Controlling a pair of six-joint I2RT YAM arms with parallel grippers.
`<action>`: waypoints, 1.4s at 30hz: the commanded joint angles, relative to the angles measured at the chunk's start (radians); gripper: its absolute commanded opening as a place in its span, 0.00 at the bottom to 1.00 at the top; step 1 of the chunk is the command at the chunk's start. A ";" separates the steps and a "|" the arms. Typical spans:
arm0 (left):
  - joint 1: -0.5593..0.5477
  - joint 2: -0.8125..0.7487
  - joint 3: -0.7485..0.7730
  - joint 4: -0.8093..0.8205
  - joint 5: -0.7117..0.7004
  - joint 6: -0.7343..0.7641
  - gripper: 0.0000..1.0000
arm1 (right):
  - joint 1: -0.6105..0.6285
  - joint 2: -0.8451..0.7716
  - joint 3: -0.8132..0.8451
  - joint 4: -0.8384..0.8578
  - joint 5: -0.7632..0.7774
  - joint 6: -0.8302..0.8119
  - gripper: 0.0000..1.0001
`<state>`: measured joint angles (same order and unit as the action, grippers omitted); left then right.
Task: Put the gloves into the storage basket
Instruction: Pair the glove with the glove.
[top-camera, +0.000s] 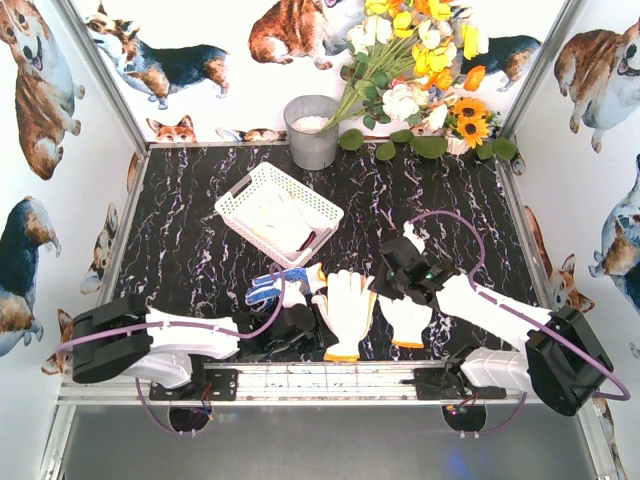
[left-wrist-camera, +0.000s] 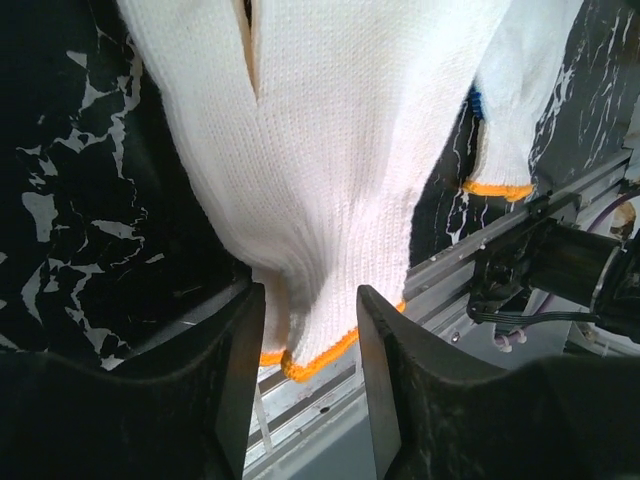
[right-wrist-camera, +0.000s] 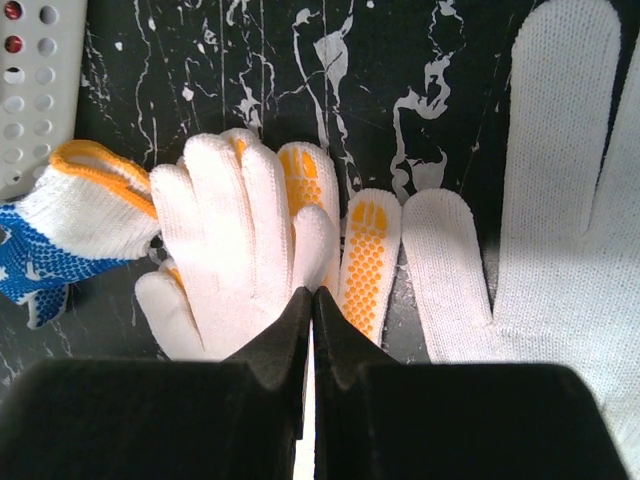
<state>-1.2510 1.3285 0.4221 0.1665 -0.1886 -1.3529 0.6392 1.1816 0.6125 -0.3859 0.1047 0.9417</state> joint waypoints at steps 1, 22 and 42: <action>-0.007 -0.060 0.053 -0.133 -0.062 0.056 0.39 | -0.004 0.026 -0.002 0.063 -0.004 0.001 0.00; -0.008 -0.027 0.160 -0.100 -0.041 0.247 0.35 | -0.003 -0.099 0.011 -0.050 0.056 -0.017 0.44; -0.008 0.142 0.144 0.013 0.055 0.248 0.23 | -0.004 0.133 0.013 0.127 -0.147 -0.015 0.22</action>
<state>-1.2537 1.4441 0.5697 0.1635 -0.1593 -1.1015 0.6384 1.2728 0.5781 -0.3038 -0.0418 0.9409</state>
